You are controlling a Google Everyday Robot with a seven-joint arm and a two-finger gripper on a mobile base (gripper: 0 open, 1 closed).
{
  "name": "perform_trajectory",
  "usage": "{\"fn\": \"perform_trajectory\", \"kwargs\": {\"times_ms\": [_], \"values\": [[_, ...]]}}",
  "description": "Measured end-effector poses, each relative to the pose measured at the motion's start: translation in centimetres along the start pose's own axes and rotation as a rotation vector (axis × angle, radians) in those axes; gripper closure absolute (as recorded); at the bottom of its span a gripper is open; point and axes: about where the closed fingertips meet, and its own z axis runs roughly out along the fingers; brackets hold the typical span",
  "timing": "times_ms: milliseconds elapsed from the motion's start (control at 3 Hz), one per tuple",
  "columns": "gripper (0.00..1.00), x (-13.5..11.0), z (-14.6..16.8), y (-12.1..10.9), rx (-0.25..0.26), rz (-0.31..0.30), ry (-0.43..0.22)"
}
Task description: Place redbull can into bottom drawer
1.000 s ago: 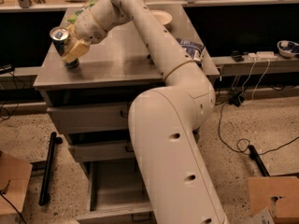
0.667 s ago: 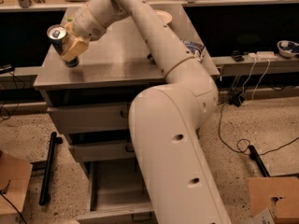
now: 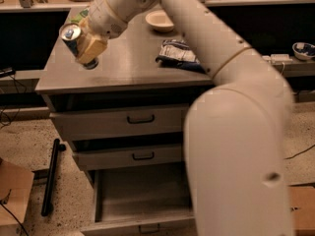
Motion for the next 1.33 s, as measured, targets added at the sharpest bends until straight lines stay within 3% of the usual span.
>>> {"fn": "perform_trajectory", "kwargs": {"times_ms": [333, 667, 1000, 1333], "values": [[1.00, -1.1, -2.0, 3.8, 0.010, 0.001, 0.066], [1.00, -0.5, -3.1, 9.7, -0.033, 0.100, 0.114], [1.00, 3.2, -2.2, 16.7, -0.119, 0.286, 0.149], [1.00, 7.8, -0.7, 21.9, -0.245, 0.484, 0.227]]}}
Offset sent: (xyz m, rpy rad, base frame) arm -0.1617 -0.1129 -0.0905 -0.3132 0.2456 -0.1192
